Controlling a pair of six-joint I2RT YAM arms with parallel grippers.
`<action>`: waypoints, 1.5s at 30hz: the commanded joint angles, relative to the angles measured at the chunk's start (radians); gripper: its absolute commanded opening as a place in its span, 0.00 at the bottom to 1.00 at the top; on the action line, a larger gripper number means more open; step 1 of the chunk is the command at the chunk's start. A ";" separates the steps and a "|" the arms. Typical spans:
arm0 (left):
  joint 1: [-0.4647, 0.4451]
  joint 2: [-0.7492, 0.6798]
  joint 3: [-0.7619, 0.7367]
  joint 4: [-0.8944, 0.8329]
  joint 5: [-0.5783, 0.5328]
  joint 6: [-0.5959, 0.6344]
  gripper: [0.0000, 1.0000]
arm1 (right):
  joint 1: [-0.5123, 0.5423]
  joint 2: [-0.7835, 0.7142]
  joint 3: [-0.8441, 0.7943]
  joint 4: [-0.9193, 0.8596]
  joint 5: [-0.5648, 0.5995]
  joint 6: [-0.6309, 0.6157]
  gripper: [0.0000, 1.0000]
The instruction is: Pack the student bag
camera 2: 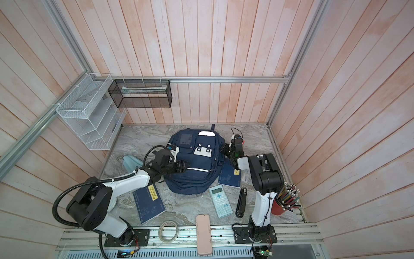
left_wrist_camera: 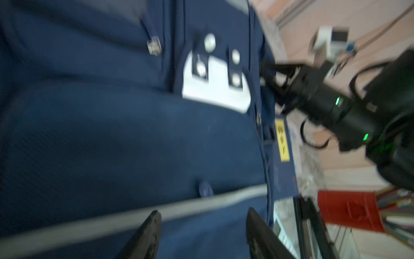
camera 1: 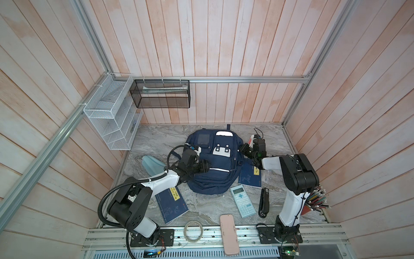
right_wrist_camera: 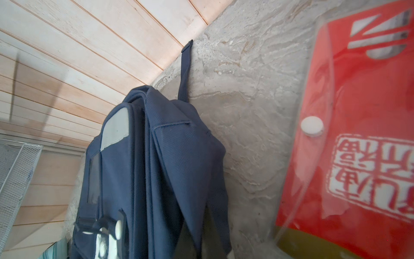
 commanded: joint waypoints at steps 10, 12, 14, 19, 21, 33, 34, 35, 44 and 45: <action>0.076 0.179 -0.058 0.104 -0.139 0.037 0.50 | 0.037 -0.011 0.046 -0.083 -0.050 -0.111 0.00; 0.129 0.212 -0.016 0.106 -0.135 0.068 0.50 | 0.045 -0.023 0.042 -0.125 -0.063 -0.141 0.00; 0.153 0.230 0.045 0.076 -0.169 0.107 0.49 | 0.053 -0.038 0.038 -0.171 -0.066 -0.174 0.00; 0.226 0.311 0.211 0.042 -0.118 0.142 0.48 | 0.076 -0.069 0.052 -0.315 -0.098 -0.256 0.00; 0.253 0.347 0.260 0.063 -0.095 0.142 0.48 | 0.089 -0.087 0.044 -0.352 -0.099 -0.278 0.00; 0.288 0.373 0.497 0.008 -0.029 0.167 0.51 | 0.156 -0.276 0.019 -0.584 0.010 -0.516 0.44; 0.288 0.347 0.483 -0.001 -0.025 0.164 0.53 | 0.154 -0.279 0.035 -0.613 0.019 -0.549 0.45; 0.285 0.320 0.464 -0.010 -0.020 0.157 0.57 | 0.152 -0.285 0.051 -0.635 0.027 -0.582 0.45; 0.151 -0.088 0.106 -0.213 -0.076 0.103 0.50 | 0.139 -0.213 0.233 -0.621 0.146 -0.551 0.71; 0.124 -0.125 0.060 -0.233 -0.089 0.088 0.49 | 0.131 -0.175 0.269 -0.628 0.124 -0.550 0.72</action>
